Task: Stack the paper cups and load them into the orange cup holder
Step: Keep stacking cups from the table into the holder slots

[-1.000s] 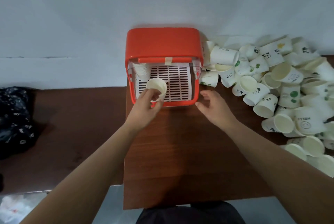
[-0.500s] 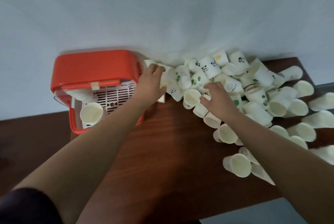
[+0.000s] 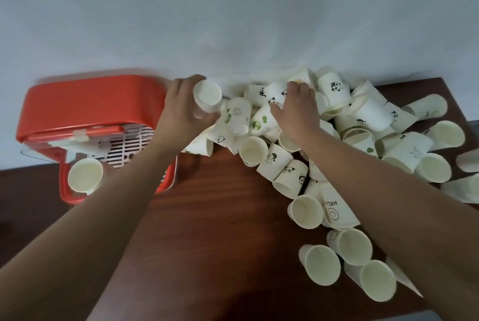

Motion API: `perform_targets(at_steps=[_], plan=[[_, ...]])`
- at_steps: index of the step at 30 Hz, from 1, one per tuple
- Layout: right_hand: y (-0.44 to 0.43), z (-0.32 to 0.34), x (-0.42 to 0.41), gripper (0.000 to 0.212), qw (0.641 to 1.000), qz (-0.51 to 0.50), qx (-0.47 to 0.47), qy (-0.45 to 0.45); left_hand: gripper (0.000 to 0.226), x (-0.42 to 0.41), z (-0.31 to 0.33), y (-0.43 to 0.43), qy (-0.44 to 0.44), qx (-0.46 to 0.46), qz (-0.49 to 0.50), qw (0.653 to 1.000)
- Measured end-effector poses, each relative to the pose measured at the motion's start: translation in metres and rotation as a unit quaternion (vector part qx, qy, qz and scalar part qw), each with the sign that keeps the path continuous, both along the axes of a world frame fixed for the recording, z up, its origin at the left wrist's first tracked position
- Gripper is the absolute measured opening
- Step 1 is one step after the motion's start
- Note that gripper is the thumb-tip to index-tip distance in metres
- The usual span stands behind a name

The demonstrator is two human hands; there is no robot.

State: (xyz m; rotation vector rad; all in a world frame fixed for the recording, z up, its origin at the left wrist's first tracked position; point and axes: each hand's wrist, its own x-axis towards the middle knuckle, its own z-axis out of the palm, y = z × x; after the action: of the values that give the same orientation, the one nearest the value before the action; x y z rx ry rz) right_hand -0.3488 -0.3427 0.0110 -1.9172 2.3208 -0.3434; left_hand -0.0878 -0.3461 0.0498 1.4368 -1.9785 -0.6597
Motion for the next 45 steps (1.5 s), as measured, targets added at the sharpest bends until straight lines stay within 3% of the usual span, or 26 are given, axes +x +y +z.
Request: perform_targets(at_steps=[2, 5, 9, 13, 15, 20, 25, 28, 30, 36, 38, 41, 45], plan=[[-0.011, -0.005, 0.000, 0.051, 1.000, 0.000, 0.025, 0.005, 0.076, 0.005, 0.007, 0.014, 0.088, 0.066, 0.030, 0.993], [-0.018, -0.008, 0.001, 0.050, 0.999, -0.008, 0.035, 0.002, 0.065, 0.010, 0.017, 0.035, 0.168, 0.136, 0.092, 0.972], [-0.009, 0.005, 0.006, 0.055, 1.000, -0.011, -0.008, -0.012, 0.056, 0.017, 0.025, 0.057, 0.187, 0.182, 0.150, 0.954], [0.017, 0.037, 0.026, 0.059, 0.977, 0.004, -0.096, -0.190, 0.052, 0.035, 0.030, 0.074, 0.221, 0.230, 0.203, 0.926], [0.036, 0.057, 0.046, 0.058, 0.952, 0.006, -0.081, -0.294, 0.047, 0.043, 0.032, 0.085, 0.230, 0.244, 0.211, 0.918], [0.083, 0.077, 0.103, 0.052, 0.904, 0.001, 0.008, -0.428, 0.046, 0.073, 0.032, 0.108, 0.350, 0.273, 0.193, 0.875], [0.117, 0.079, 0.160, 0.033, 0.887, 0.048, 0.087, -0.452, 0.057, 0.122, 0.030, 0.133, 0.285, 0.300, 0.159, 0.896], [0.125, 0.079, 0.187, 0.042, 0.893, 0.059, 0.101, -0.434, 0.055, 0.153, 0.026, 0.147, 0.239, 0.315, 0.129, 0.910], [0.129, 0.083, 0.205, 0.037, 0.888, 0.072, 0.115, -0.440, 0.063, 0.172, 0.025, 0.152, 0.214, 0.321, 0.094, 0.918], [0.128, 0.091, 0.263, 0.026, 0.885, 0.096, 0.137, -0.434, 0.059, 0.217, 0.028, 0.155, 0.236, 0.294, 0.126, 0.918], [0.123, 0.091, 0.280, 0.030, 0.889, 0.102, 0.141, -0.423, 0.065, 0.234, 0.025, 0.151, 0.254, 0.271, 0.158, 0.915], [0.120, 0.089, 0.297, 0.055, 0.894, 0.093, 0.150, -0.412, 0.067, 0.261, 0.017, 0.141, 0.261, 0.219, 0.216, 0.915], [0.123, 0.080, 0.303, 0.061, 0.892, 0.045, 0.168, -0.417, 0.078, 0.280, 0.003, 0.126, 0.170, 0.173, 0.210, 0.947]])
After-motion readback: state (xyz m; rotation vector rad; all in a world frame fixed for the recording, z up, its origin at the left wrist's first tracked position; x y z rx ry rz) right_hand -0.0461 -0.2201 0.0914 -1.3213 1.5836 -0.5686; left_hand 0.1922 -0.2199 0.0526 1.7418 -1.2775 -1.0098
